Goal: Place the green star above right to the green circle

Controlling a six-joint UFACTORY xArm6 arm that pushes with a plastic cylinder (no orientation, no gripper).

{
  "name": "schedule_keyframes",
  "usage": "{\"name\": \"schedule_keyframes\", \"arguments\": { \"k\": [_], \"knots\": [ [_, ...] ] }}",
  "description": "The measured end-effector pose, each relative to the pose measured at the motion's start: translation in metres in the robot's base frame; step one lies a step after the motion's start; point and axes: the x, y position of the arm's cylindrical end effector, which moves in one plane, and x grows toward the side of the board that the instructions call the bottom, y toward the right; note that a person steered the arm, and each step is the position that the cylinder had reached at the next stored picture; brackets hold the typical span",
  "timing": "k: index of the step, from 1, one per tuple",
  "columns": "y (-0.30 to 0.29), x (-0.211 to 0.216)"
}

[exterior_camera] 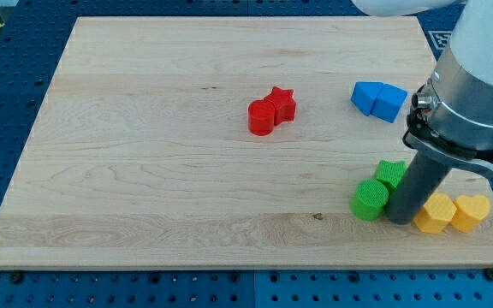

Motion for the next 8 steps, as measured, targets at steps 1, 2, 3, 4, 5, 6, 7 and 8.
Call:
{"name": "schedule_keyframes", "arguments": {
  "k": [1,2,3,4,5,6,7,8],
  "knots": [
    [0.014,0.026],
    [0.026,0.014],
    [0.027,0.006],
    [0.026,-0.012],
    [0.019,-0.023],
    [-0.014,-0.028],
    [-0.013,-0.047],
    [-0.009,-0.025]
  ]
}}
